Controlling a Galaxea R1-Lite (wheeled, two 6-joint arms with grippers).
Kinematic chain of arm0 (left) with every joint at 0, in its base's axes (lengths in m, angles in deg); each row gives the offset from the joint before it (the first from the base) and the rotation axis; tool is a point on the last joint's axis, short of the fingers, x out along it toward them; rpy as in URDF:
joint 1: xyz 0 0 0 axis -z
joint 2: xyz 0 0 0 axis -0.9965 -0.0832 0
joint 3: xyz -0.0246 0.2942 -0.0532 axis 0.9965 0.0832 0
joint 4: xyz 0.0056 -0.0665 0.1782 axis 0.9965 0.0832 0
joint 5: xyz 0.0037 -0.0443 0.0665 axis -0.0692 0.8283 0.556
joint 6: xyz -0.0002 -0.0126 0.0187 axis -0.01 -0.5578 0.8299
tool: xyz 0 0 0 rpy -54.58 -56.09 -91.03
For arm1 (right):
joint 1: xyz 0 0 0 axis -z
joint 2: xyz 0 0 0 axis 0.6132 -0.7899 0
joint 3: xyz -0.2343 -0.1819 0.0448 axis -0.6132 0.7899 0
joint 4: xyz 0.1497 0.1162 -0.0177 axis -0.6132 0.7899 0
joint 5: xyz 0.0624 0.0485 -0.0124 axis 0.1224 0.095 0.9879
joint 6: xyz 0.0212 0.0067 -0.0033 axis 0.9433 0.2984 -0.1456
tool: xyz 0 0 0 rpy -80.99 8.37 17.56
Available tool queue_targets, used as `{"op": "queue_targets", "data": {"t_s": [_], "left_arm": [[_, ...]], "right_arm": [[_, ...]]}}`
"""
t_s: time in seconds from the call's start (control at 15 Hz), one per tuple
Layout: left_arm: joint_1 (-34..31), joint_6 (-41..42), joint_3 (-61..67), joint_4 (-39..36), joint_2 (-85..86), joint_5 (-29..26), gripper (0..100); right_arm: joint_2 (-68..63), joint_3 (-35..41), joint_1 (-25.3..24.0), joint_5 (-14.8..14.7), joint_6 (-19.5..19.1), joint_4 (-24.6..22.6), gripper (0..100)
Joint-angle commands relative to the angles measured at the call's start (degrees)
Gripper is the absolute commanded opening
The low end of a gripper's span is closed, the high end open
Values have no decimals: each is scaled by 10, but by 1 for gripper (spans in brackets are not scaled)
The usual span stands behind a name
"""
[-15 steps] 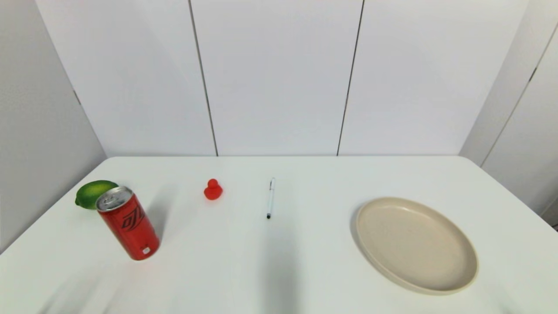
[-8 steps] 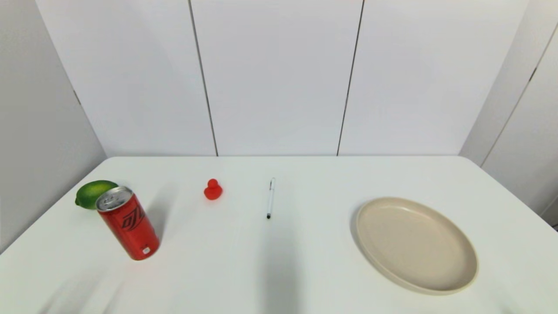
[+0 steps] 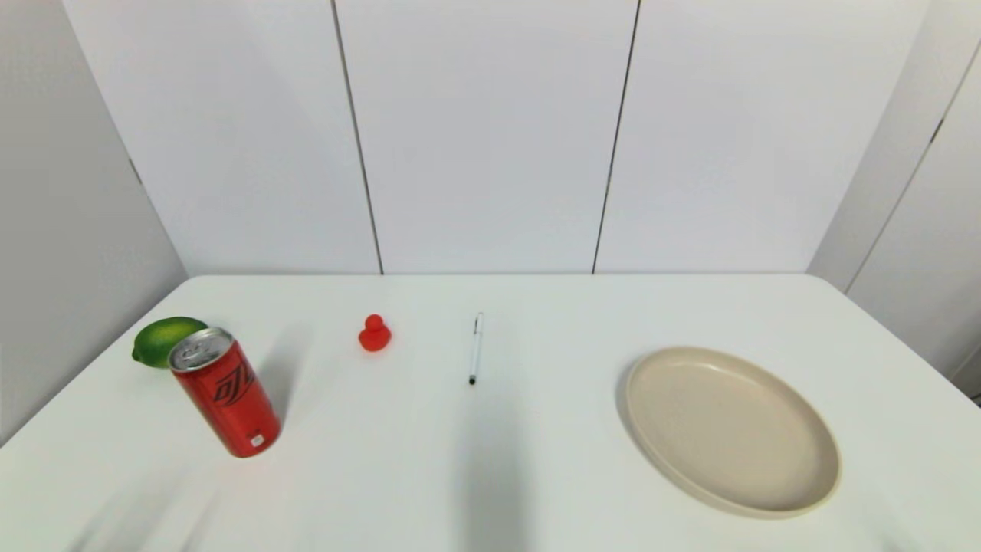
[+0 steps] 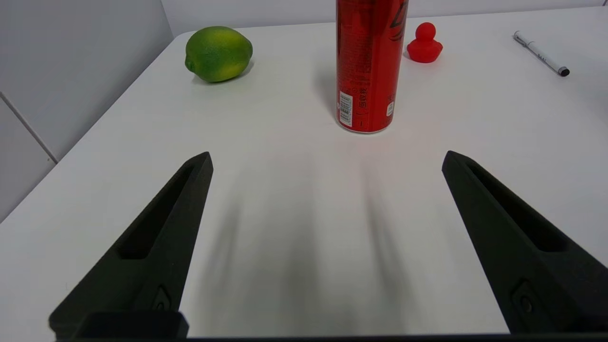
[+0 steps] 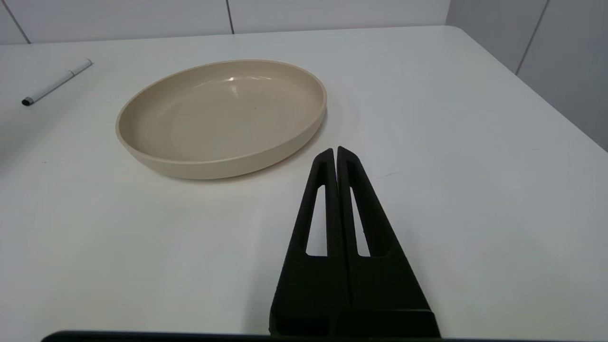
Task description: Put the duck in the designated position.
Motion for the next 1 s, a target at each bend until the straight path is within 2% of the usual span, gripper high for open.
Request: {"op": "queue_targets", "data": {"t_s": [0.07,0.93,1.0], "left_arm": [[0,0,0,0,0,0,100],[0,0,0,0,0,0,100],[0,0,0,0,0,0,100]], "right_arm": [[-1,0,0,0,2,0,0],[-1,0,0,0,2,-1,0],[-1,0,0,0,3,-1,100]]}}
